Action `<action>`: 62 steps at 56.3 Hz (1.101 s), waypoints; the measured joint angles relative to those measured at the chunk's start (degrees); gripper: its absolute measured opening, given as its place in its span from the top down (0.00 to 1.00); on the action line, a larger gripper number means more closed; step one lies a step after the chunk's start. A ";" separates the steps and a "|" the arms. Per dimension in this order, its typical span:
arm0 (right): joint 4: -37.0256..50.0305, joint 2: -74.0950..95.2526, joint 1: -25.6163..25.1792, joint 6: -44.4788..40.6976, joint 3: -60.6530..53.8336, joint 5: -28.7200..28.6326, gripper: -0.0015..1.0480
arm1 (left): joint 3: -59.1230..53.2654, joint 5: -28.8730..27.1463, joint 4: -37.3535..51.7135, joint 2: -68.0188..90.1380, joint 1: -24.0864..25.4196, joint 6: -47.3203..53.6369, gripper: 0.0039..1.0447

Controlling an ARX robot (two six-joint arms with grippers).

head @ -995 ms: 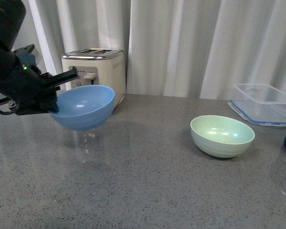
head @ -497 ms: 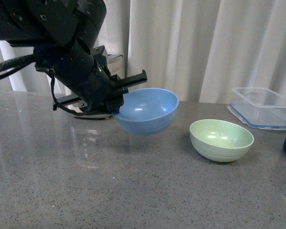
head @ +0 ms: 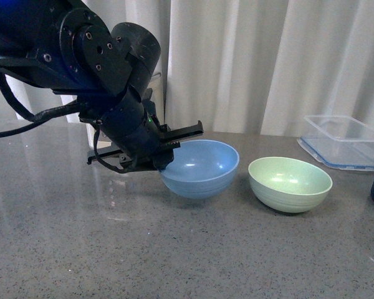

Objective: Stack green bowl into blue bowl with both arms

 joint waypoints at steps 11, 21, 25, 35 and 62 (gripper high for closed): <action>0.00 0.00 0.00 0.00 0.00 0.00 0.10 | 1.51 -0.55 -0.66 2.45 -0.37 0.00 0.97; 0.02 0.00 0.00 0.00 0.00 0.02 0.10 | 1.70 0.04 -0.61 2.78 -0.48 -0.20 0.82; 0.00 0.00 0.00 0.00 0.00 0.00 0.10 | 1.70 0.35 -0.52 2.78 -0.61 -0.20 0.71; 0.00 0.00 0.00 0.00 0.00 0.00 0.10 | 0.44 2.12 1.70 0.70 -0.81 0.09 0.40; 0.00 0.00 0.00 0.00 0.00 -0.07 0.10 | -31.10 -10.71 37.99 -30.14 0.59 11.89 0.23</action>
